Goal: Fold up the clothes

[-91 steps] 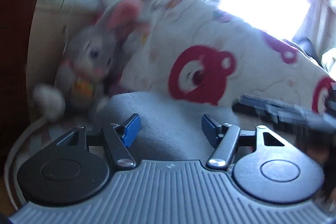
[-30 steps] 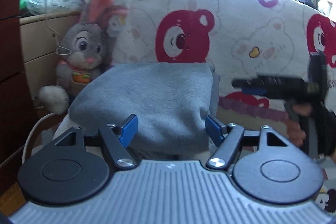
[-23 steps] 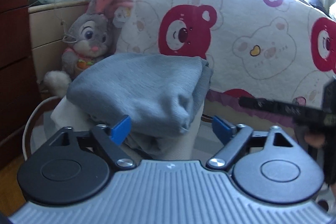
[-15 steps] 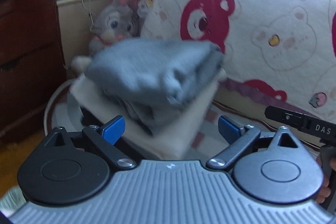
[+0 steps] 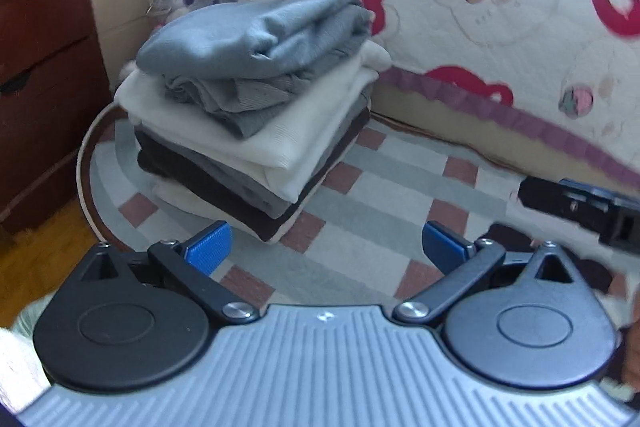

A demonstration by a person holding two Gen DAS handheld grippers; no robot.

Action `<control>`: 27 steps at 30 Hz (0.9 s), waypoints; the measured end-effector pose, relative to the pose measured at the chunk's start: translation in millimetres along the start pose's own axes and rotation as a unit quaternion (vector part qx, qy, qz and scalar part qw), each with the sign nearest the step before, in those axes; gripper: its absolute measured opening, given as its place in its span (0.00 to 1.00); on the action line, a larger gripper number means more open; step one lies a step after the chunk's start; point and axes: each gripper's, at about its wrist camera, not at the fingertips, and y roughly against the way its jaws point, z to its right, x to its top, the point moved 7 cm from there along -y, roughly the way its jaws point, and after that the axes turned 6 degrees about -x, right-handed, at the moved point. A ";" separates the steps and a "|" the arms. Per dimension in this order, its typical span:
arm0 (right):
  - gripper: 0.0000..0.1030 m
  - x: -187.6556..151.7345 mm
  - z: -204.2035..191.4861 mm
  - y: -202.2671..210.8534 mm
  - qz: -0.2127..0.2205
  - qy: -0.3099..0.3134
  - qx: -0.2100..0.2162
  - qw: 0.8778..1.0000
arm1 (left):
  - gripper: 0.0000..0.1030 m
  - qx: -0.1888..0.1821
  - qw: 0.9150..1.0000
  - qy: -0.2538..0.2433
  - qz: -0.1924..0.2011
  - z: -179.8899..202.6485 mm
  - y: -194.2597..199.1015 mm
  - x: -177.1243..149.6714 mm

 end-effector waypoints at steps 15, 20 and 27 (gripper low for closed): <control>0.84 -19.2 -27.5 23.6 -0.031 0.025 -0.050 0.998 | 1.00 -0.055 0.998 -0.014 -0.015 28.6 24.8 -17.2; 0.84 -21.4 -37.3 28.3 -0.033 0.038 -0.046 0.998 | 1.00 -0.069 0.998 -0.001 -0.012 24.1 31.0 -23.1; 0.85 -23.1 -46.8 31.4 -0.029 0.046 -0.032 0.998 | 1.00 -0.072 0.997 0.001 -0.014 23.1 32.1 -25.7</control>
